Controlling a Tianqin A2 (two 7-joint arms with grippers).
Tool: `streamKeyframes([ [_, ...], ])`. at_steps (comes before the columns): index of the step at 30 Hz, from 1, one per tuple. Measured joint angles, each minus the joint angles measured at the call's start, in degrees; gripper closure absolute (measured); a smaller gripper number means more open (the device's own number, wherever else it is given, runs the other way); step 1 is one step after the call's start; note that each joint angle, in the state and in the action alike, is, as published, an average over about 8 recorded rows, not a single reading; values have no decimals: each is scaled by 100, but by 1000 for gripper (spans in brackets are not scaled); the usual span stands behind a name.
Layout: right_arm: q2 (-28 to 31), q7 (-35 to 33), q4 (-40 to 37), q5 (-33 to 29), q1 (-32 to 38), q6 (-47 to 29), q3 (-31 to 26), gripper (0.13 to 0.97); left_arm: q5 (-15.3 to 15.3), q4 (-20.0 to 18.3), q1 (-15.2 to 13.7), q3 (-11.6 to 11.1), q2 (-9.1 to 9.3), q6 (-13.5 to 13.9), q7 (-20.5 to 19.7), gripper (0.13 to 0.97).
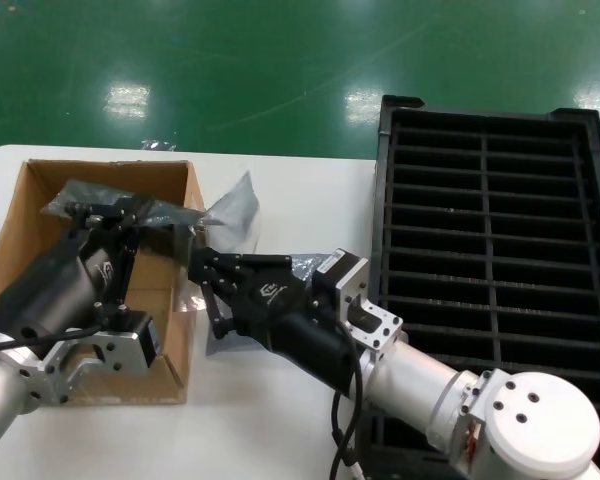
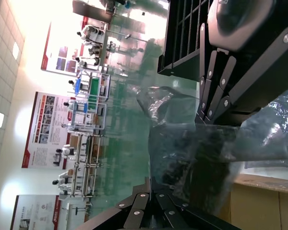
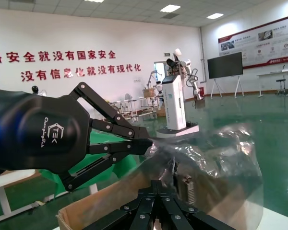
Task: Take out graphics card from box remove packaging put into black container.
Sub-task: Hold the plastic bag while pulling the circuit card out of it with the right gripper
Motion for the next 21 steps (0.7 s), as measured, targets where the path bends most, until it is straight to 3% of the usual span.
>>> streamKeyframes([
  [21,244,-217,211,-90,-145,264,199,961,0,0,0,0,0,0,0,958],
])
